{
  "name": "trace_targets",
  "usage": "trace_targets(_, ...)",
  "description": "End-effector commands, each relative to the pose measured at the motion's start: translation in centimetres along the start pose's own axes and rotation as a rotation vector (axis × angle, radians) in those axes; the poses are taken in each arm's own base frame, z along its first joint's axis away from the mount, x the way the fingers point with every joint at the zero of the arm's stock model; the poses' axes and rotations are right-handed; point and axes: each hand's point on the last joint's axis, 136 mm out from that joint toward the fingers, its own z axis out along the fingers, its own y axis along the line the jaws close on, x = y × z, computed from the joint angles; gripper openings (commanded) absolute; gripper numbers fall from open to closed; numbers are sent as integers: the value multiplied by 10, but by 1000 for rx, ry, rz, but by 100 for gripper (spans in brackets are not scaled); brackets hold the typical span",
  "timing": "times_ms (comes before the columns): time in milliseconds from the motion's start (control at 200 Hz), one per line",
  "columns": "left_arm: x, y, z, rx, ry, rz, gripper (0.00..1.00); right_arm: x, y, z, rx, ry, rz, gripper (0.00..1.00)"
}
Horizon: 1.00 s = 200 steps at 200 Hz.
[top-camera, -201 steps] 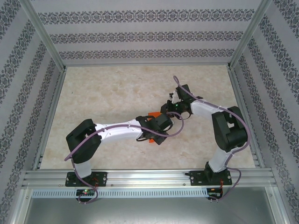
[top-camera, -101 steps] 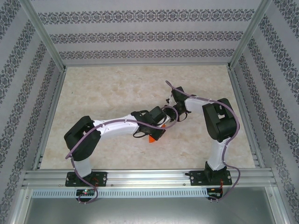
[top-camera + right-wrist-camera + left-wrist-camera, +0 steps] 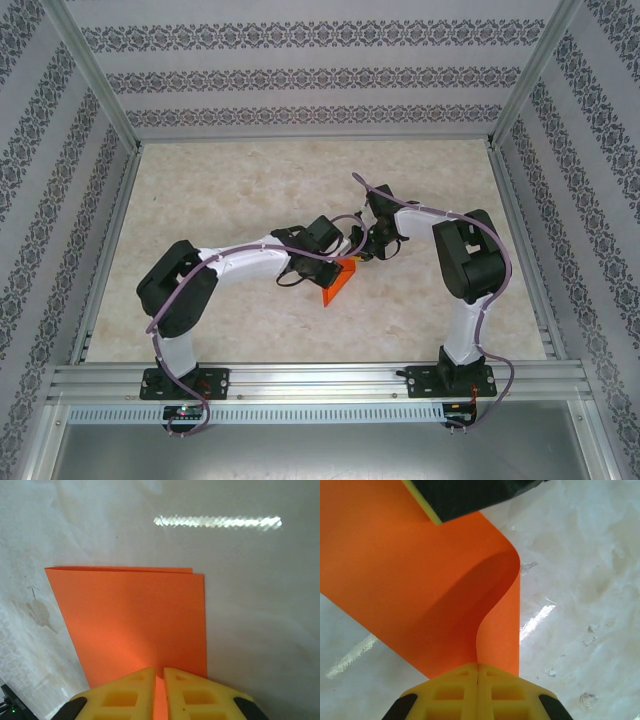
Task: Fold a paper plane with a square sheet of paper (pick it up from the middle)
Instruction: Third fold the triangle at the center of the table.
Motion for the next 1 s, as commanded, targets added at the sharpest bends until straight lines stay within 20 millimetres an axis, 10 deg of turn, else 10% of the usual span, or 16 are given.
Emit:
trace_targets(0,-3,8,7,-10,-16,-14,3,2,-10,5,49,16,2,14)
trace_targets(994,0,29,20,-112,-6,-23,5,7,-11,9,45,24,10,14)
